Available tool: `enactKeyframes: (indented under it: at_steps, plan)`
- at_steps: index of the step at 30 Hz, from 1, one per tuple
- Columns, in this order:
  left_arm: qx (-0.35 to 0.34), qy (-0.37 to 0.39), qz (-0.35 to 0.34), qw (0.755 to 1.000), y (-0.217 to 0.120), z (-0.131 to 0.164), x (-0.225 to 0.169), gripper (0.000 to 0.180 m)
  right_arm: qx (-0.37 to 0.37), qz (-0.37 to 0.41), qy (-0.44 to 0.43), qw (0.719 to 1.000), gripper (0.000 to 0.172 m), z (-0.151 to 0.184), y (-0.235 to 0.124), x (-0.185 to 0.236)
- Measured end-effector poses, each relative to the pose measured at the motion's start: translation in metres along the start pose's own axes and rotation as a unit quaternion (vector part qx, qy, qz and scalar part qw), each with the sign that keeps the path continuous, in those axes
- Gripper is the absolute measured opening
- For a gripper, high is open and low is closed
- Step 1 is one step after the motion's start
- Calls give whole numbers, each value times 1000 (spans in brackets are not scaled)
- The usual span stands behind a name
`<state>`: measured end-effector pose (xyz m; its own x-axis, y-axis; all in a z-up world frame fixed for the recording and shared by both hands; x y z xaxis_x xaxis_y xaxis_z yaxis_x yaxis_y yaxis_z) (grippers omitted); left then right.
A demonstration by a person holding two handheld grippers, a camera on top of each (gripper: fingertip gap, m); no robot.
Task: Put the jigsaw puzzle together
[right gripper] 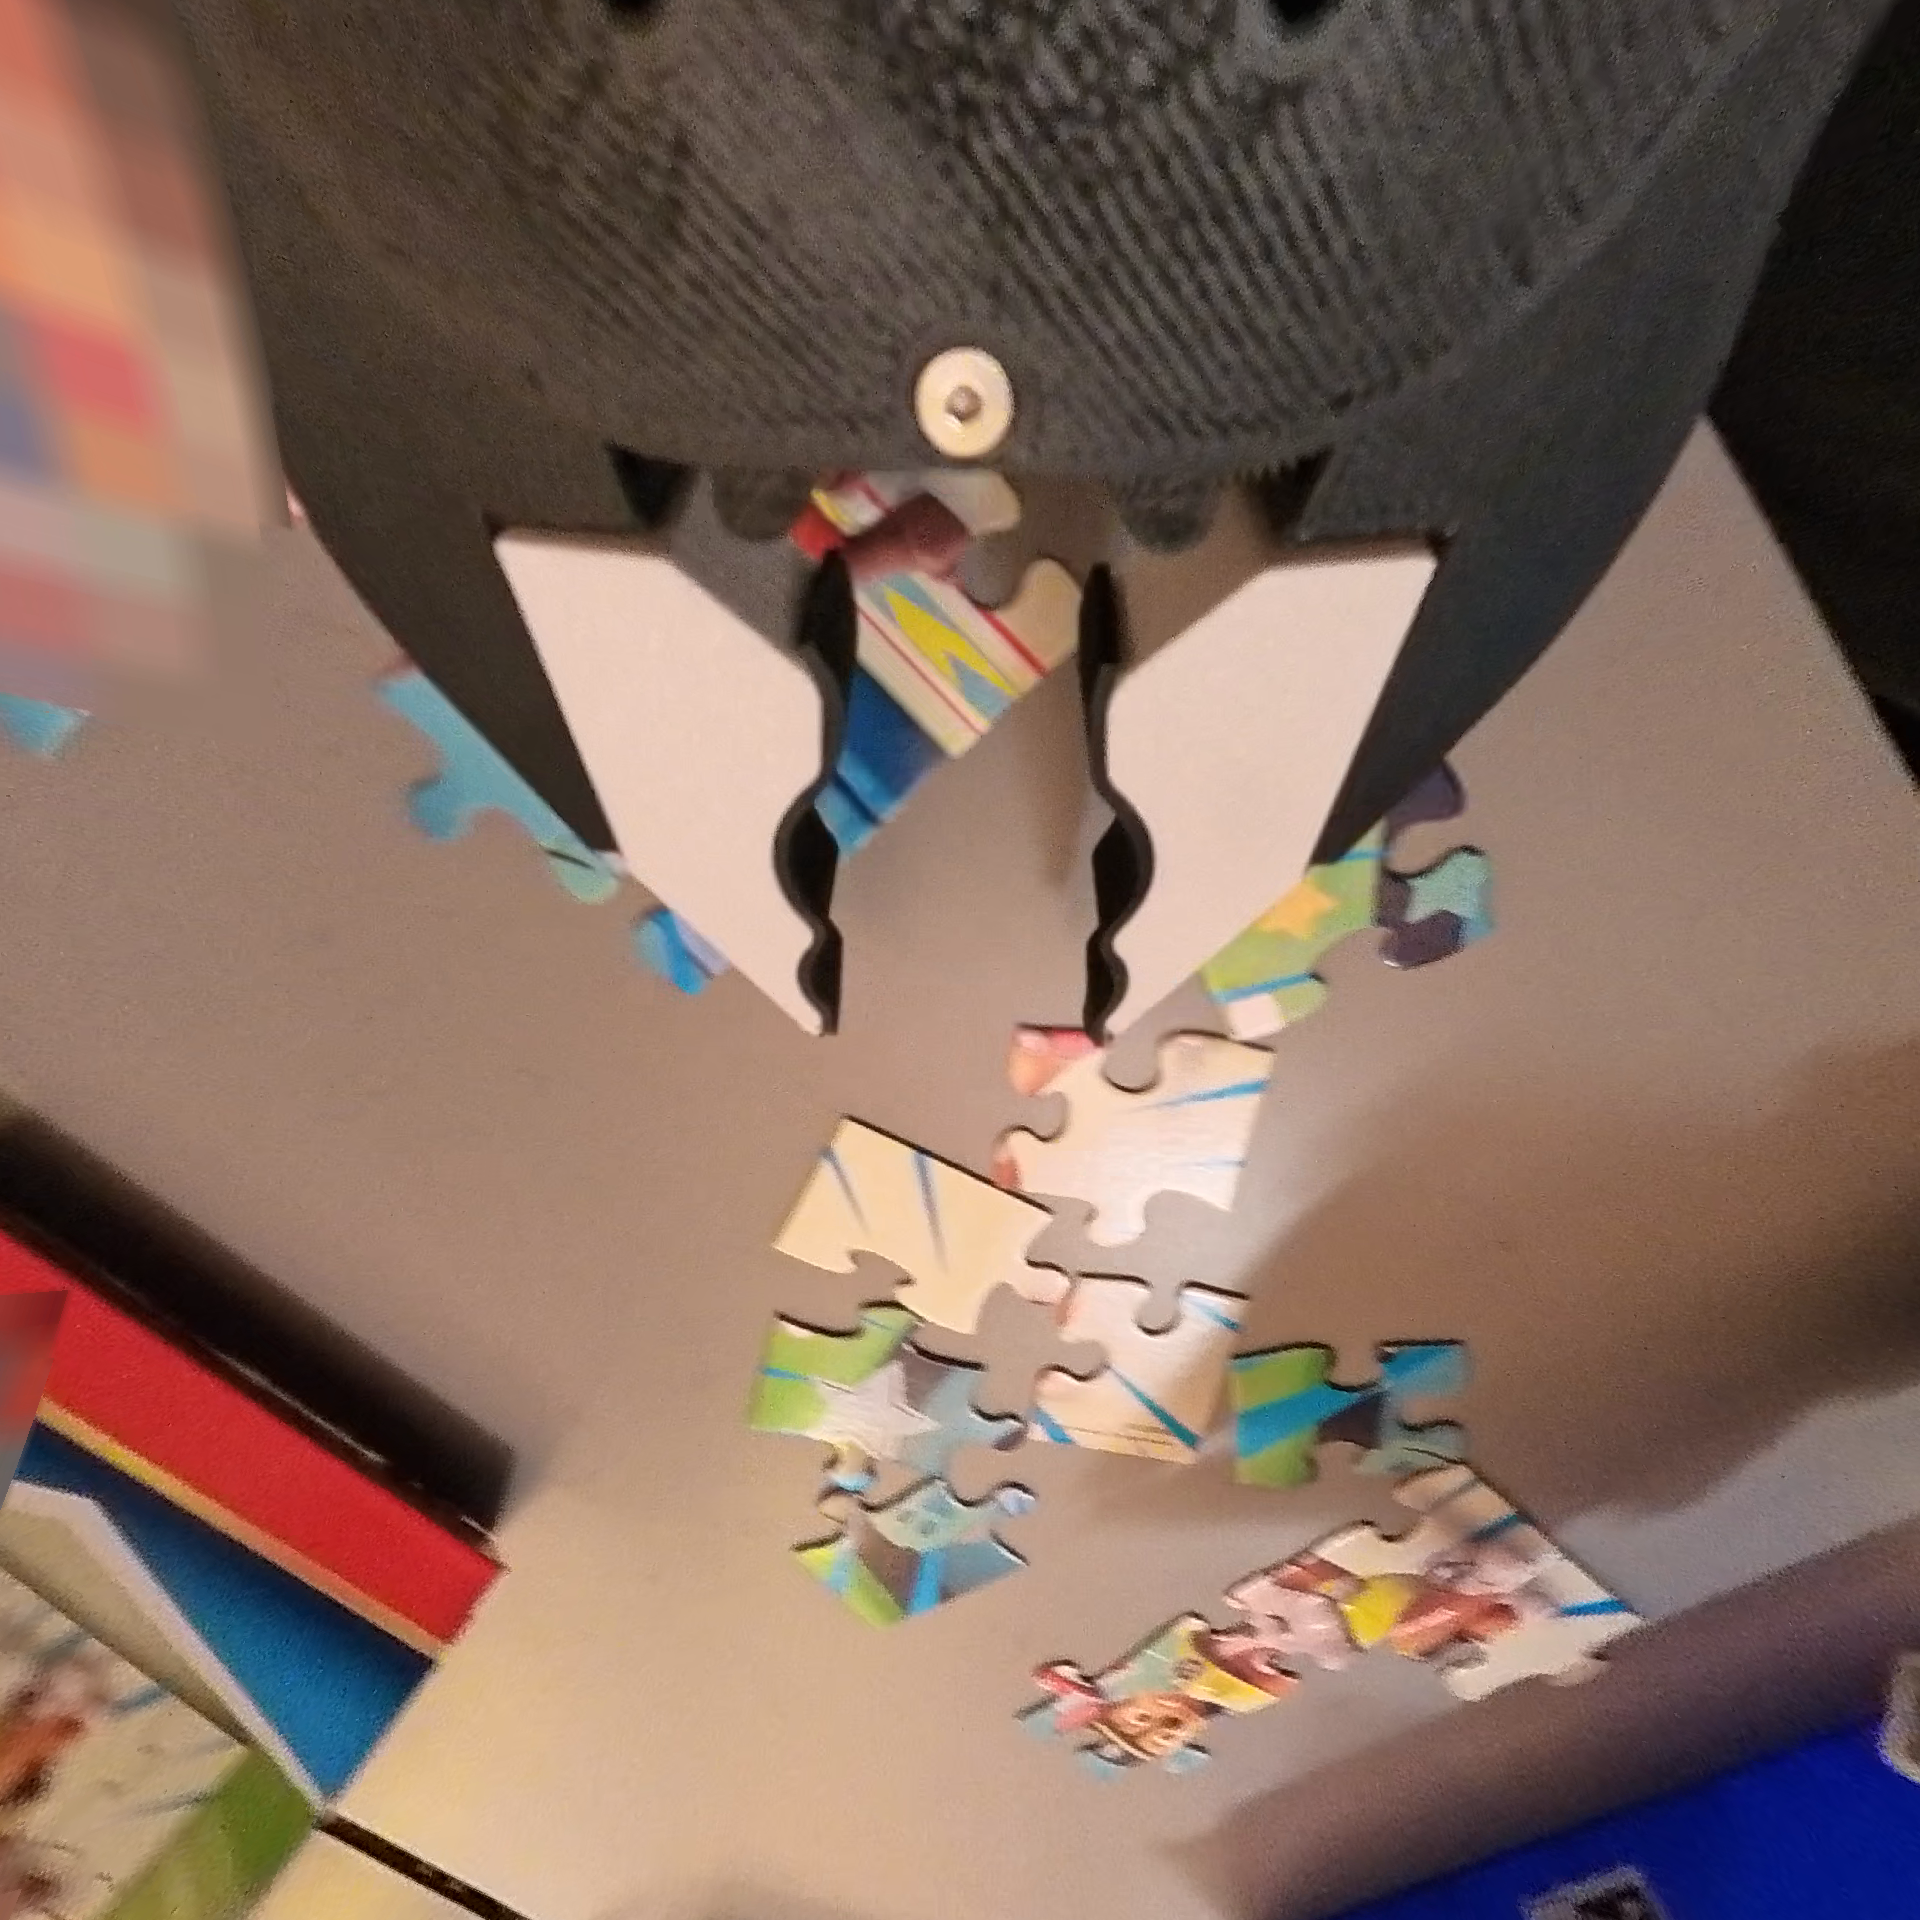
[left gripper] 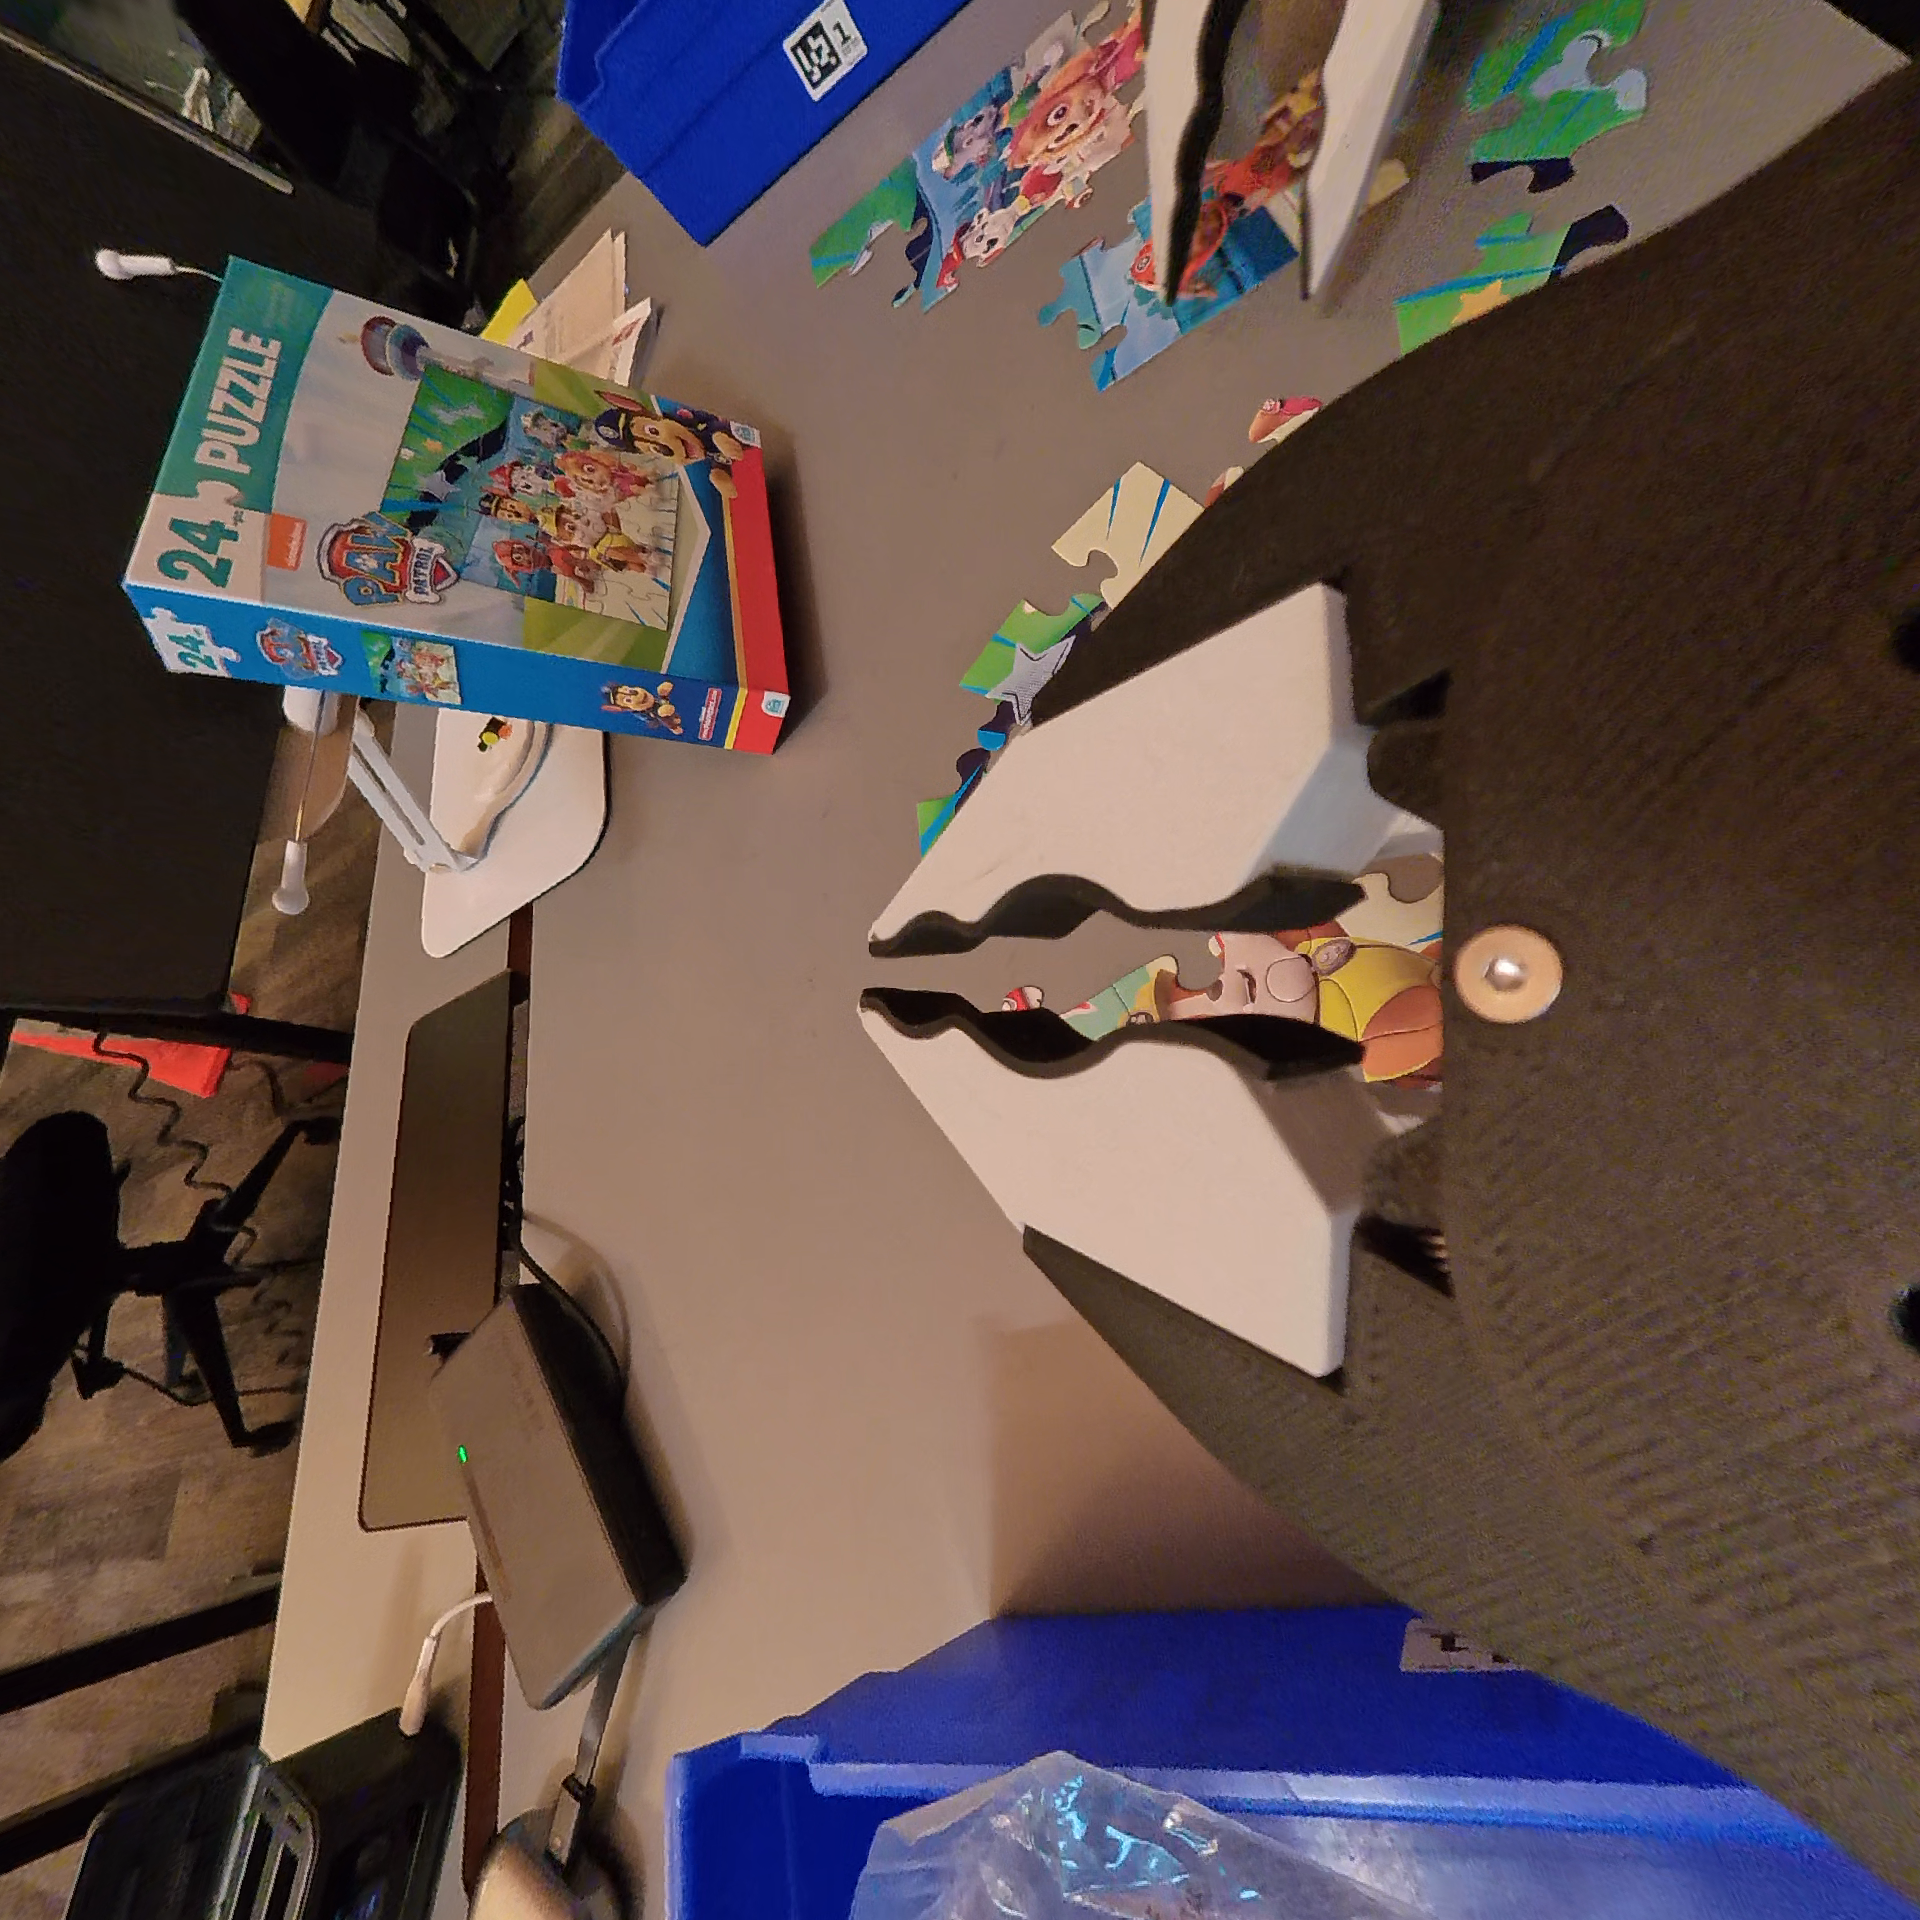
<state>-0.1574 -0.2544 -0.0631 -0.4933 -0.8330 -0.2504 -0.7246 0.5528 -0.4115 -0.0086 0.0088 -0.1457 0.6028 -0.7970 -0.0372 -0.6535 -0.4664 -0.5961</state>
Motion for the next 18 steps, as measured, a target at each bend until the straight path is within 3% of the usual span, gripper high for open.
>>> enactKeyframes:
  at_steps: [8,18]
  plan:
    - [5,1,3,1000,2,1,-2,7,68,87,-34,993,52,26,-8,-24]
    - [3,5,7,1000,1,0,-5,7,57,49,73,995,53,45,-25,-34]
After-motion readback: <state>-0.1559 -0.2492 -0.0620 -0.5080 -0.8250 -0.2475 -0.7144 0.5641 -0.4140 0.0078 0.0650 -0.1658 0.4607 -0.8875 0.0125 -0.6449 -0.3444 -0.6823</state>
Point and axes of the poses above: each gripper's, where its closed fingertips meet, y out along the fingers, z out of its underside, x = y × z across the jaws, the point moved 6 cm from there along -y, back along the fingers, and after that the axes turned 1 degree about y, right-handed, at the moved point
